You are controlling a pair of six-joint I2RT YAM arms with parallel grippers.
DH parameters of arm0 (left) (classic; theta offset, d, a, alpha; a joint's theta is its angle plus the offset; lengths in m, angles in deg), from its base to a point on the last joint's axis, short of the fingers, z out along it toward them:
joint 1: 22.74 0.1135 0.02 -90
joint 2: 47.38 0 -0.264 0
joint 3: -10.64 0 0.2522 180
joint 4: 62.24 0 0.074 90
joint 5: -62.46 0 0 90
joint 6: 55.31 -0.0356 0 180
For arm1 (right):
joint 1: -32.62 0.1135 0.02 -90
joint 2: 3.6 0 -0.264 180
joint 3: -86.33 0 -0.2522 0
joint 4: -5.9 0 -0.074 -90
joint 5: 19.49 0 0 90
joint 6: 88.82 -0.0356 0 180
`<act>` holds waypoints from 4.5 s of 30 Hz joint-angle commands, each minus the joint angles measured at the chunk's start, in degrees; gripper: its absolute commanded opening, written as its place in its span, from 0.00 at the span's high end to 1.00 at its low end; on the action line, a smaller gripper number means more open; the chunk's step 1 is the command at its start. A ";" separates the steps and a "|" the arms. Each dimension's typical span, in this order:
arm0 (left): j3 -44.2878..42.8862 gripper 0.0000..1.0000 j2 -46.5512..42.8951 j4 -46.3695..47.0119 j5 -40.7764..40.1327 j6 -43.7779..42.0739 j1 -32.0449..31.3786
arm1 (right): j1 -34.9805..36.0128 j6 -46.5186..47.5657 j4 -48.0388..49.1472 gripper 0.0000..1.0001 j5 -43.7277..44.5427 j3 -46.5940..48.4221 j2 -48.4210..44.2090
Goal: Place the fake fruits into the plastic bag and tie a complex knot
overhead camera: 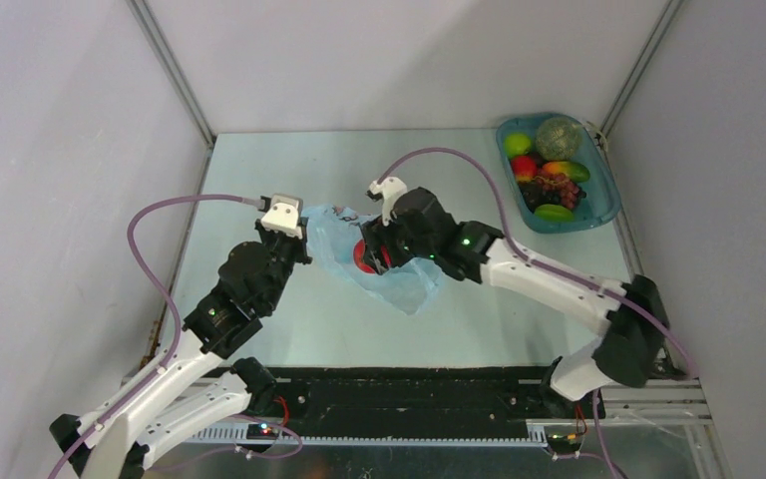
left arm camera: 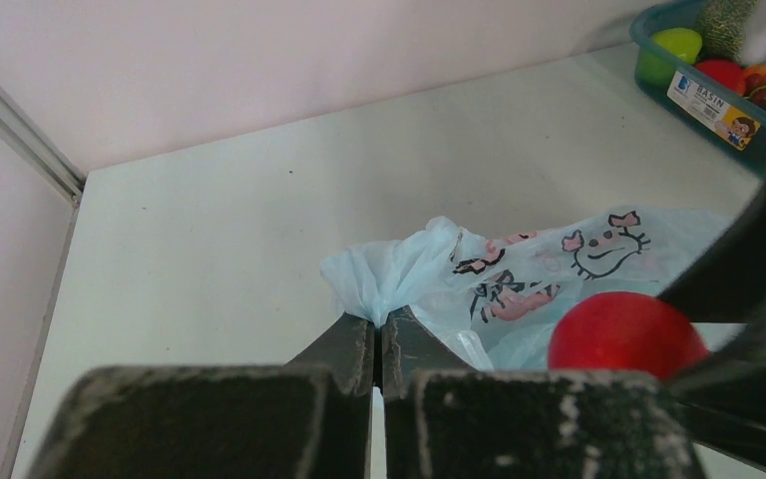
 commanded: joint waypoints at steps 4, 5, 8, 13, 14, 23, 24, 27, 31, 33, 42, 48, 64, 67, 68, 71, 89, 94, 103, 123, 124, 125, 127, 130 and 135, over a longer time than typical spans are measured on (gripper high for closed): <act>0.01 1.00 -0.70 2.32 -0.66 -0.30 0.09 | -1.01 1.90 -4.36 0.66 15.82 7.17 9.79; 0.07 1.00 -0.88 2.36 -0.91 -0.50 0.17 | -1.37 1.53 -4.56 0.66 16.97 7.33 10.34; 0.16 1.00 -1.18 2.52 -1.34 -0.75 0.14 | -2.23 0.63 -4.81 0.66 21.73 7.32 12.80; 0.22 1.00 -1.03 2.62 -0.96 -0.54 0.23 | -3.02 -0.18 -3.90 0.66 23.03 7.32 17.34; 0.20 1.00 -0.96 2.60 -0.83 -0.52 0.16 | -2.99 -0.22 -3.46 0.66 23.21 7.32 18.46; 0.21 1.00 -0.54 2.65 -0.79 -0.58 0.20 | -2.99 -2.08 -2.30 0.33 25.07 7.32 21.07; 0.17 1.00 -0.49 2.66 -0.73 -0.53 0.17 | -2.97 -2.08 -2.30 0.26 25.10 7.32 21.03; 0.16 1.00 -0.44 2.58 -0.66 -0.53 0.14 | -2.95 -2.07 -2.23 0.18 25.37 7.35 20.89; 0.17 1.00 -0.44 2.57 -0.71 -0.59 0.19 | -3.02 -2.12 -1.80 0.10 25.23 7.16 20.74; 0.16 1.00 -0.44 2.55 -0.75 -0.63 0.22 | -2.89 -2.17 -1.65 0.10 24.97 7.01 20.55; 0.05 1.00 -0.63 2.40 -0.69 -0.73 0.23 | -1.78 -0.28 3.02 0.09 19.19 4.11 14.00; -0.16 1.00 -0.60 2.18 -0.34 -0.72 0.13 | -1.65 1.67 11.56 0.09 7.16 0.03 5.74; -0.15 1.00 -0.68 2.14 -0.26 -0.70 0.13 | -14.72 -1.17 5.63 0.12 8.14 -1.17 -11.88; -0.16 1.00 -0.55 2.13 -0.29 -0.70 0.13 | -20.67 -2.53 1.02 0.12 13.16 -1.72 -12.74; -0.14 1.00 -0.51 2.15 -0.35 -0.74 0.10 | -24.30 -3.08 -0.50 0.13 13.95 -1.86 -12.95; -0.04 1.00 -0.46 2.27 -0.55 -0.85 0.12 | -31.76 -4.78 -0.78 0.15 14.43 -3.95 -13.09; 0.18 1.00 0.50 2.40 -2.69 -2.37 0.19 | -63.71 3.83 12.38 0.20 7.88 -6.95 5.77; 0.15 1.00 0.90 2.46 -2.62 -2.45 0.20 | -65.61 6.58 14.78 0.31 7.48 -6.04 10.60; 0.16 1.00 1.32 2.52 -2.72 -2.55 0.20 | -66.06 6.99 12.92 0.41 7.17 -0.66 18.93; -0.02 1.00 0.59 2.38 -2.69 -2.71 0.06 | -66.06 7.20 4.71 0.53 6.85 13.13 30.98; -0.03 1.00 0.43 2.34 -2.73 -2.71 0.07 | -66.06 7.12 3.13 0.54 7.03 14.82 31.57; -0.04 1.00 0.39 2.27 -2.81 -2.75 0.14 | -65.97 7.10 2.35 0.55 7.17 15.73 32.85; -0.10 1.00 0.25 2.19 -3.04 -2.80 0.21 | -65.83 7.00 -0.18 0.57 7.91 18.23 34.50; -0.08 1.00 -0.09 2.17 -3.19 -2.94 0.15 | -65.53 6.86 -2.85 0.61 9.79 20.43 35.83; -0.08 1.00 -0.48 2.15 -3.39 -2.97 0.17 | -65.03 6.61 -2.99 0.82 11.83 19.34 35.24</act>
